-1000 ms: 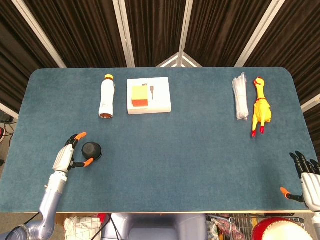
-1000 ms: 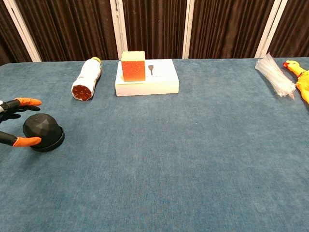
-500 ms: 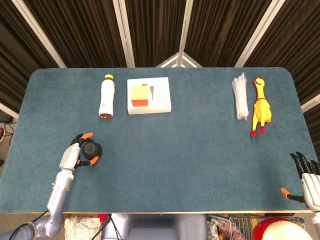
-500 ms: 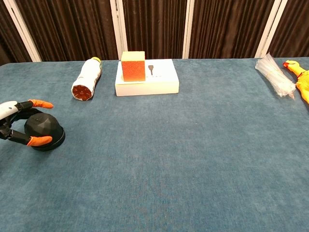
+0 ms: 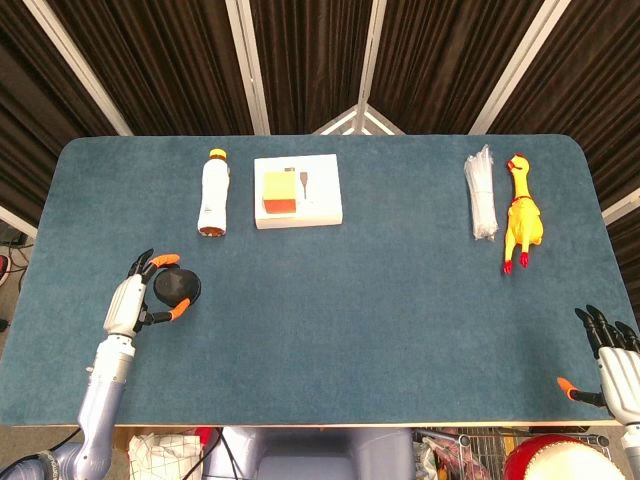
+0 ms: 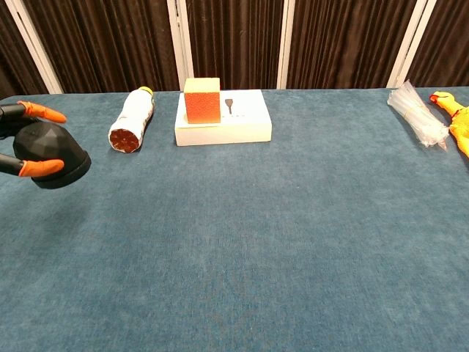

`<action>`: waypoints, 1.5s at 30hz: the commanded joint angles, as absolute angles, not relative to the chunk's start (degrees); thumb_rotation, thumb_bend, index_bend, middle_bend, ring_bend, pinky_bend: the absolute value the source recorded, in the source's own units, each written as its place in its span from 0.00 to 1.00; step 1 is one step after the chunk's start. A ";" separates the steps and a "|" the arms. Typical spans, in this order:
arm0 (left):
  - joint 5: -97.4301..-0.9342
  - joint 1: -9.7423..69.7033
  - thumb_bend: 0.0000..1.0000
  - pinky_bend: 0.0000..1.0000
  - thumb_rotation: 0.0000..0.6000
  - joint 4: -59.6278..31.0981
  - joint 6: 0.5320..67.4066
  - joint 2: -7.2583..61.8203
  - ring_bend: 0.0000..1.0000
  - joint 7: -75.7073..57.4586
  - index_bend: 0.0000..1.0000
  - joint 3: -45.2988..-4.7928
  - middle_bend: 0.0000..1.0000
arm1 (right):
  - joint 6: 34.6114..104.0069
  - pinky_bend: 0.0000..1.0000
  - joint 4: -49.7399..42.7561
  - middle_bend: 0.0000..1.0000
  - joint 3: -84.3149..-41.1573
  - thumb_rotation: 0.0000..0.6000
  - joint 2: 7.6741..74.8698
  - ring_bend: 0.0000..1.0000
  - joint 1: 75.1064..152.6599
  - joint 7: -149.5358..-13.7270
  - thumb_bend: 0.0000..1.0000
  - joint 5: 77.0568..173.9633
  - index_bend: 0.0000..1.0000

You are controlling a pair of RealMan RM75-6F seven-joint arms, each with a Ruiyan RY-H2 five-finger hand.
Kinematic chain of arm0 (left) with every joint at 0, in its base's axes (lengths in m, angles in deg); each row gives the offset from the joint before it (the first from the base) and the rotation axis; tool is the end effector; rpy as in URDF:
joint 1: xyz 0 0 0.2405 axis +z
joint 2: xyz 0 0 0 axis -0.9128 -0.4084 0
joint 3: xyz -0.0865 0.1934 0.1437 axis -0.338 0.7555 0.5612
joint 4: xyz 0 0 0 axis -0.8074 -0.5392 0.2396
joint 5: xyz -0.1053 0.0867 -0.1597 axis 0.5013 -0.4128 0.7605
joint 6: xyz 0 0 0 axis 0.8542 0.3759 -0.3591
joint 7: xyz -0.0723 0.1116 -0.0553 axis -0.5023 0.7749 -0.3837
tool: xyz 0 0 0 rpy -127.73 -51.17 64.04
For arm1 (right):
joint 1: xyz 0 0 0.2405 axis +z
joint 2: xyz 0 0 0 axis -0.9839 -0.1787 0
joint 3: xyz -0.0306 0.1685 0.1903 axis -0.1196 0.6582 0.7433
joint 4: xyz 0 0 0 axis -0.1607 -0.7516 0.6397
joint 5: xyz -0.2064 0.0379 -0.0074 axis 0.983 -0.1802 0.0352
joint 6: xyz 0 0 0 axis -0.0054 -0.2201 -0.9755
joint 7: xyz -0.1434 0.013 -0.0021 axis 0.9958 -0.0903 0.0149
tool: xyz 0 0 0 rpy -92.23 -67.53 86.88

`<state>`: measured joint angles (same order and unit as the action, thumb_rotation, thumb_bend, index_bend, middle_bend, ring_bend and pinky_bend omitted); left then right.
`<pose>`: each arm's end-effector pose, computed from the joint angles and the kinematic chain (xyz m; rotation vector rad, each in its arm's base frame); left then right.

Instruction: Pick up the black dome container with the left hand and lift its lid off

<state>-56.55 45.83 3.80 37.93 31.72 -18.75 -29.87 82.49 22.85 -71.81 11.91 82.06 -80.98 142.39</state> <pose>-0.2304 0.2767 0.0243 -1.1980 -1.4947 -1.2721 -0.3255 -0.1565 0.1859 1.3490 -1.0843 0.7051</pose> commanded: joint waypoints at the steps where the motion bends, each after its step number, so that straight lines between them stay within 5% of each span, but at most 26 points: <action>1: -53.45 44.96 0.59 0.00 1.00 5.64 35.49 30.98 0.00 -15.29 0.26 -29.75 0.51 | 82.46 0.08 22.92 0.00 -71.81 1.00 11.81 0.16 82.05 -81.12 0.21 142.27 0.00; 17: -40.34 42.59 0.58 0.00 1.00 5.79 29.57 30.51 0.00 -3.87 0.25 -28.57 0.49 | 82.82 0.08 23.50 0.00 -71.50 1.00 11.19 0.17 82.00 -81.60 0.21 141.97 0.00; 38: -50.48 43.62 0.42 0.00 1.00 6.13 27.02 27.92 0.00 -15.32 0.21 -26.43 0.24 | 81.93 0.08 23.23 0.00 -71.62 1.00 11.55 0.17 82.42 -81.25 0.21 141.62 0.00; 45: -52.10 44.75 0.72 0.00 1.00 5.08 31.96 30.91 0.03 -19.24 0.36 -28.50 0.56 | 81.91 0.08 23.10 0.00 -71.70 1.00 11.57 0.17 82.35 -81.17 0.21 141.47 0.00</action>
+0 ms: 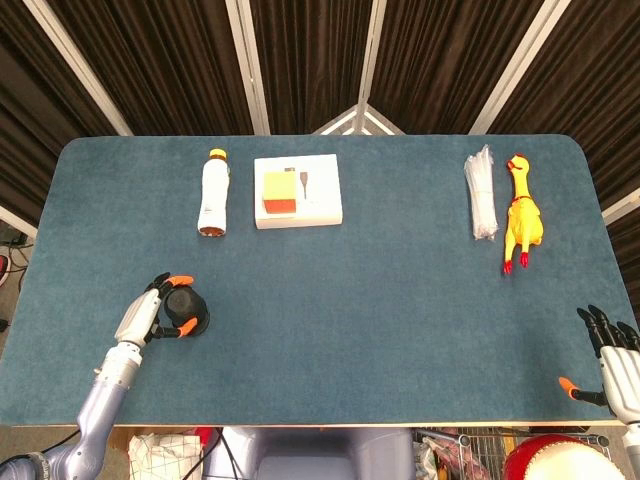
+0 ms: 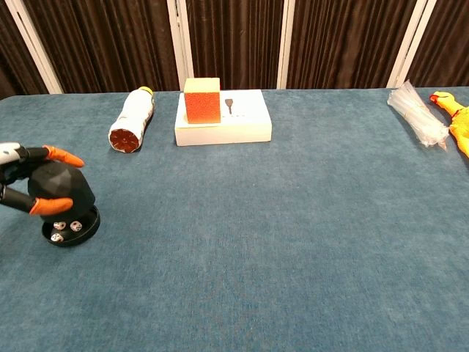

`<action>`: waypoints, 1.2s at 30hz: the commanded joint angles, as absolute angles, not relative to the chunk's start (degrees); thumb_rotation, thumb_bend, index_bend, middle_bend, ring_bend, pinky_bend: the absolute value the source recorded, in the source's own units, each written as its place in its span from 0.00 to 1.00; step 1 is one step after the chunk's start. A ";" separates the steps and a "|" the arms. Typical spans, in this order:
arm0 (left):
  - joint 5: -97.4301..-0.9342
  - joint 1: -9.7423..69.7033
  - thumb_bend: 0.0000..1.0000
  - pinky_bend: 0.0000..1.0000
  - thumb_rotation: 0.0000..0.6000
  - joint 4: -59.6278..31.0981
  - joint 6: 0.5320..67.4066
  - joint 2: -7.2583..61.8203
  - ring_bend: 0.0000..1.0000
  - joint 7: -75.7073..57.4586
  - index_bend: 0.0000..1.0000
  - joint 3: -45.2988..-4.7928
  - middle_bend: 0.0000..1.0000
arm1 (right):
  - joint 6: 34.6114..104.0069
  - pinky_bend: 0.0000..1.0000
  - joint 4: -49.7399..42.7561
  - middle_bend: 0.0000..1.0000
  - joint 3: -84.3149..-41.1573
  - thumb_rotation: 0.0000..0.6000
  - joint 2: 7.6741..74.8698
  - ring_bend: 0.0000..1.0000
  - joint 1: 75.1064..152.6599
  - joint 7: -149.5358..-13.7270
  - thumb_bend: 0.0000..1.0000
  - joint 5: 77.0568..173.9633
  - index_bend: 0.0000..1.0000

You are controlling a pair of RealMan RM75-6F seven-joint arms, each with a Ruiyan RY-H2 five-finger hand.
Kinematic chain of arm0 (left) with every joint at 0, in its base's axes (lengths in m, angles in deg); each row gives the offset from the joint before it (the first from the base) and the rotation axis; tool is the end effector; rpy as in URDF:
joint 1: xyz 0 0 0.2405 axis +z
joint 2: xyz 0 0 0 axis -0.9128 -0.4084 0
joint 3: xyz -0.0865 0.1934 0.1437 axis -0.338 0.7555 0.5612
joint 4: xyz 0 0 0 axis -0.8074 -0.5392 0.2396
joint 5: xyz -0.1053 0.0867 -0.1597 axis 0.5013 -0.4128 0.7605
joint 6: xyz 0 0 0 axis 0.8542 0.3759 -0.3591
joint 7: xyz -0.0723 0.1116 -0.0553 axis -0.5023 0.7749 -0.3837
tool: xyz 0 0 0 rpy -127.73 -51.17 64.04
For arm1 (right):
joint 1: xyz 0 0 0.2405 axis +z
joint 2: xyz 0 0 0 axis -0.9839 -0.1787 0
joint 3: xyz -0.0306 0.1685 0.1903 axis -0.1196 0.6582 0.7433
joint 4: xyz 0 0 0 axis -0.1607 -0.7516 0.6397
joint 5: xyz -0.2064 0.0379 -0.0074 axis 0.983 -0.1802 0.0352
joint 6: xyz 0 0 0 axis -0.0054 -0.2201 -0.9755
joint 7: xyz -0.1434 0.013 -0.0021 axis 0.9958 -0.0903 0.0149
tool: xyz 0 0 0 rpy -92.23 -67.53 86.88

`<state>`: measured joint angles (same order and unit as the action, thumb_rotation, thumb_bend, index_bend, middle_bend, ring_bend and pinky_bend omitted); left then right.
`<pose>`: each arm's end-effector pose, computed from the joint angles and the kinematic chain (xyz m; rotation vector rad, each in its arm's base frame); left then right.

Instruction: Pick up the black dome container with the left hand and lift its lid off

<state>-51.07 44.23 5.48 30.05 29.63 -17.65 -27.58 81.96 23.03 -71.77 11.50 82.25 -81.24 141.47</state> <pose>-0.2379 0.2693 0.0074 -1.2715 -1.6435 -1.1143 -0.3272 -0.1572 0.1877 1.3388 -1.0952 0.6959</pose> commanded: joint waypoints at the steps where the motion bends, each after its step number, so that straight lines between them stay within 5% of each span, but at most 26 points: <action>1: -52.42 44.83 0.74 0.00 1.00 5.05 32.52 31.20 0.05 -19.58 0.38 -28.71 0.59 | 81.88 0.08 23.12 0.00 -71.67 1.00 11.60 0.17 82.37 -81.11 0.21 141.40 0.00; 8: -55.41 44.55 0.71 0.00 1.00 5.46 35.79 33.49 0.08 -20.86 0.41 -29.88 0.61 | 81.28 0.08 23.13 0.00 -71.76 1.00 11.88 0.17 82.63 -80.58 0.21 141.16 0.00; 18: -54.29 39.90 0.66 0.00 1.00 -0.91 31.24 41.12 0.06 -19.63 0.40 -30.29 0.55 | 81.74 0.08 22.94 0.00 -71.70 1.00 11.59 0.17 82.41 -81.08 0.21 141.17 0.00; 21: -54.35 38.65 0.58 0.00 1.00 -2.95 29.47 43.29 0.02 -20.03 0.36 -29.94 0.47 | 81.62 0.08 22.95 0.00 -71.71 1.00 11.41 0.17 82.41 -81.25 0.21 141.04 0.00; 28: -55.56 35.67 0.23 0.00 1.00 1.36 19.48 37.22 0.00 -21.09 0.17 -26.90 0.02 | 81.99 0.08 22.50 0.00 -71.90 1.00 11.07 0.17 82.07 -82.45 0.21 141.58 0.00; 36: -60.15 37.79 0.06 0.00 1.00 12.55 24.85 27.87 0.00 -18.45 0.08 -26.06 0.00 | 81.51 0.08 22.47 0.00 -72.03 1.00 11.53 0.17 82.32 -81.88 0.21 141.68 0.00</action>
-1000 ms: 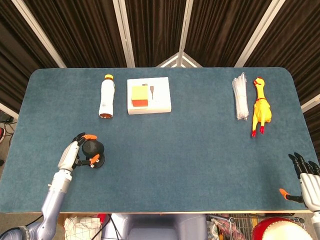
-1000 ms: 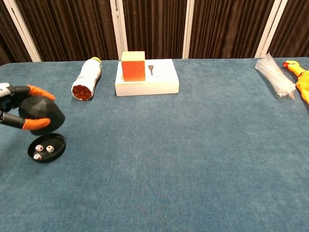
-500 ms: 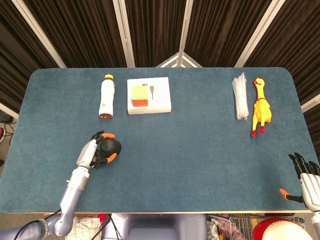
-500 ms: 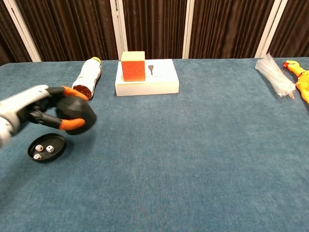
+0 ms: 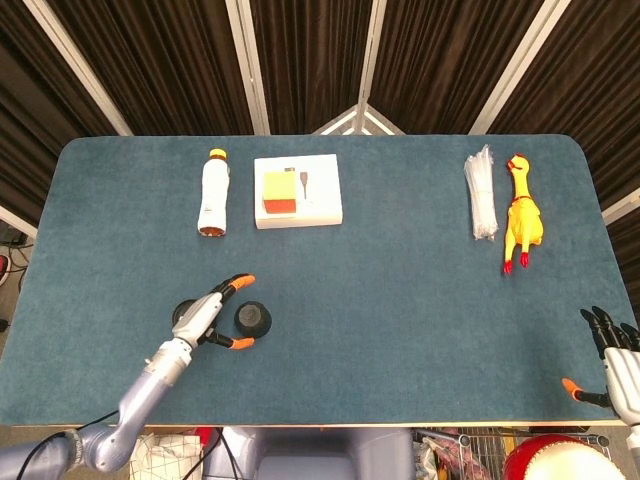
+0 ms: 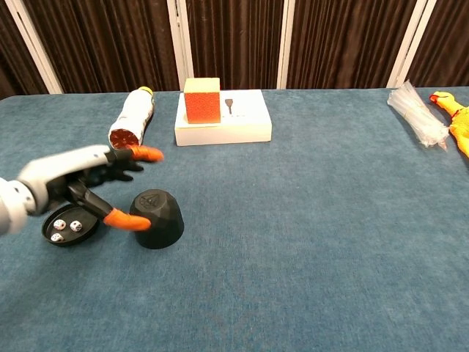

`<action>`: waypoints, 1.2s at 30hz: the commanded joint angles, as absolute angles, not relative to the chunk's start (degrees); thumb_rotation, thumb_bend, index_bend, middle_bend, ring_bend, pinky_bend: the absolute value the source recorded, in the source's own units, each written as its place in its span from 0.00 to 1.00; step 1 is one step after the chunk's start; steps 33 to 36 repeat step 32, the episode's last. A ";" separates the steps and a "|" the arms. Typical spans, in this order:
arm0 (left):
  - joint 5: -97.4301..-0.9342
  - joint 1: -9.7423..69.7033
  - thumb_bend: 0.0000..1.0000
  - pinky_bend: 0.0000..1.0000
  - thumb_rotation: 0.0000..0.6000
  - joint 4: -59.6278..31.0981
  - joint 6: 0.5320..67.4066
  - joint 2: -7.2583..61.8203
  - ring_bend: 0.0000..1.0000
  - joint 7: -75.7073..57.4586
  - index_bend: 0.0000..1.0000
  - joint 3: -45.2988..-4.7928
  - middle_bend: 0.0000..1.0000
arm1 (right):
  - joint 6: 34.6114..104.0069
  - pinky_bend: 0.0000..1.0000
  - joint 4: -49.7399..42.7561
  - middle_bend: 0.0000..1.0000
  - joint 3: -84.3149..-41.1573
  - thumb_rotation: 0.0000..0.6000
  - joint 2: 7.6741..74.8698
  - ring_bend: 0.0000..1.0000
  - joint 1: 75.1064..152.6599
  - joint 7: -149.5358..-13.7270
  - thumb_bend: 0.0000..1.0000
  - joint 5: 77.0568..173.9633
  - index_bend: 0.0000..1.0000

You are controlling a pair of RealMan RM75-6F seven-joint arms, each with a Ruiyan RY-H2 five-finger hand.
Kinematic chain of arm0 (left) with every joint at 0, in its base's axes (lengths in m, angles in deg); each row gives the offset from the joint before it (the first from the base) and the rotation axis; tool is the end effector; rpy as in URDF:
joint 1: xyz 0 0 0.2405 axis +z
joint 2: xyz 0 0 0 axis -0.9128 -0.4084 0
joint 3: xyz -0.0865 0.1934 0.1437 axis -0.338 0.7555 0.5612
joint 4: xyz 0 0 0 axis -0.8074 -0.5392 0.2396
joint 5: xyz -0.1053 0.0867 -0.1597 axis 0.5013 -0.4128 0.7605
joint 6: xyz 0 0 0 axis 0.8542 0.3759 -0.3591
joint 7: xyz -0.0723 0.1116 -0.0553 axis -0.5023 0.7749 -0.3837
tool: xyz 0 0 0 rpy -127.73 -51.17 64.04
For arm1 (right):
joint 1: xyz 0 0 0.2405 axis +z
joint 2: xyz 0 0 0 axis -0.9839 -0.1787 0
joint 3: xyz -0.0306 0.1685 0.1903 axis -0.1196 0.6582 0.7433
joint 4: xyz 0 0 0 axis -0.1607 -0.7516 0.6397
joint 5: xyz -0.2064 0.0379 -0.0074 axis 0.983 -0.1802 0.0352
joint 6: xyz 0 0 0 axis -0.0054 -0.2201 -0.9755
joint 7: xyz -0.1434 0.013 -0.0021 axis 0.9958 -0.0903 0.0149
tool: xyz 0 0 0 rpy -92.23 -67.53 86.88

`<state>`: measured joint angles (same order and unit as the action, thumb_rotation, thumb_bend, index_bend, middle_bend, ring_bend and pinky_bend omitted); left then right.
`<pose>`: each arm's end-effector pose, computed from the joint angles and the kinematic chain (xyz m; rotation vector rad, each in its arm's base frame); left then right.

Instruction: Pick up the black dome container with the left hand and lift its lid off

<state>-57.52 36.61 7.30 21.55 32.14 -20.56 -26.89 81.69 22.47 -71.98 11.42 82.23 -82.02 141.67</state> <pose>-0.1704 0.2756 -0.0277 -1.5931 -1.7232 -1.1900 -0.3295 -0.1563 0.1882 1.3407 -1.1014 0.6931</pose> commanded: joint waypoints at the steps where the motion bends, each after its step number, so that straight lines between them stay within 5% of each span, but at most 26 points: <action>1: -60.43 38.10 0.04 0.00 1.00 13.81 25.45 26.82 0.00 -17.87 0.07 -25.83 0.00 | 81.44 0.08 22.47 0.00 -72.06 1.00 11.60 0.17 82.36 -81.81 0.21 141.70 0.00; 6: -64.09 41.91 0.04 0.00 1.00 20.06 32.34 19.32 0.00 -10.99 0.07 -22.90 0.02 | 81.85 0.08 22.50 0.00 -71.99 1.00 11.60 0.17 82.22 -81.57 0.21 141.64 0.00; 13: -69.72 53.40 0.07 0.00 1.00 16.03 54.66 16.34 0.00 2.18 0.14 -19.52 0.13 | 84.01 0.08 21.31 0.00 -71.72 1.00 12.58 0.17 82.03 -81.21 0.21 143.77 0.00; 22: -70.91 60.35 0.10 0.00 1.00 8.59 64.45 14.96 0.00 -1.94 0.17 -19.02 0.14 | 87.55 0.08 18.84 0.00 -70.76 1.00 14.96 0.17 81.61 -79.42 0.21 145.26 0.00; 36: -72.47 62.64 0.10 0.00 1.00 6.94 66.65 13.62 0.00 -8.16 0.19 -19.60 0.16 | 88.30 0.08 18.12 0.00 -70.63 1.00 16.06 0.17 81.50 -78.44 0.21 145.68 0.00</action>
